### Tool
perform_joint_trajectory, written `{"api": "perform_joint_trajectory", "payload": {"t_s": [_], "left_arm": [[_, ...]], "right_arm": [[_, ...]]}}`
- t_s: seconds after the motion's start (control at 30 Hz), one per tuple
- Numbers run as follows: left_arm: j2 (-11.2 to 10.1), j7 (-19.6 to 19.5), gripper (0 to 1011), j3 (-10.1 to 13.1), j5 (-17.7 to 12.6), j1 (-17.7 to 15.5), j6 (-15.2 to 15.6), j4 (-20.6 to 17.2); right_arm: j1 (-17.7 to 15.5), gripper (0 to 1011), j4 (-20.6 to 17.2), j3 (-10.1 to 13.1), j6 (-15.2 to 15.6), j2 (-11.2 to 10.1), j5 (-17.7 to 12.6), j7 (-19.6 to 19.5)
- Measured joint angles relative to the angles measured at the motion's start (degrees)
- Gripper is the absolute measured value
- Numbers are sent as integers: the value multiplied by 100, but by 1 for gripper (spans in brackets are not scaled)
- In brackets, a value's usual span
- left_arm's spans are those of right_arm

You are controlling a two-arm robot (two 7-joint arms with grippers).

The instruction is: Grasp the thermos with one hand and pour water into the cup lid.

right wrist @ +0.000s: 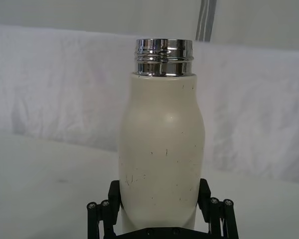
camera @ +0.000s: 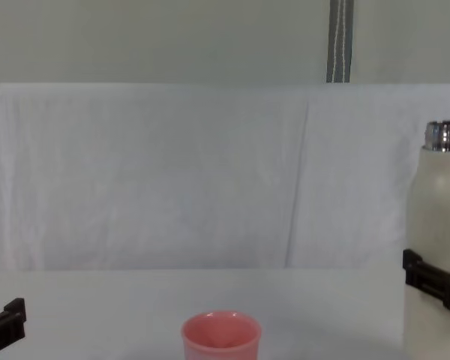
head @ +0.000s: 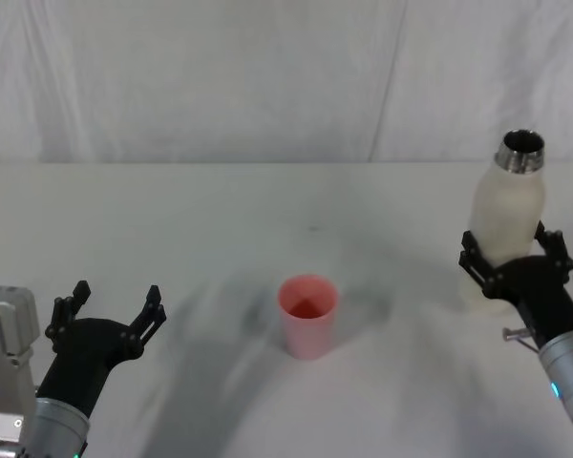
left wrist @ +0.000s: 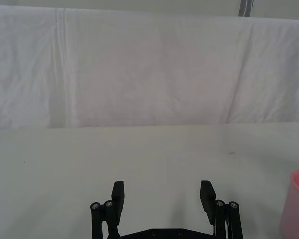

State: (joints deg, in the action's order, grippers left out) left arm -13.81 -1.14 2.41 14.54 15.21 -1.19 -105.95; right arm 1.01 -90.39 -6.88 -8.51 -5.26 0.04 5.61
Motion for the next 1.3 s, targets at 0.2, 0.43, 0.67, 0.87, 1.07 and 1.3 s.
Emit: {"api": "perform_joint_trajectory", "payload": {"t_s": [0.2,0.43,0.67,0.87,1.07,1.3], "left_arm": [[0,0,1001,0,0,0,0,0],[0,0,1001,0,0,0,0,0],[0,0,1001,0,0,0,0,0],[0,0,1001,0,0,0,0,0],[0,0,1001,0,0,0,0,0],[0,0,1001,0,0,0,0,0]], "right_arm": [[106,950,-165,-12,185,-95,211,-9],[212,950,-419,-184,372,-262,625,10],[272,950,-599,-375,474,-415,976,88],[278,950,-659,-448,481,-480,1134,99],[267,950,-709,-522,480,-586,1393,84],[289,950,-756,-732,489,-803,1915,79]]}}
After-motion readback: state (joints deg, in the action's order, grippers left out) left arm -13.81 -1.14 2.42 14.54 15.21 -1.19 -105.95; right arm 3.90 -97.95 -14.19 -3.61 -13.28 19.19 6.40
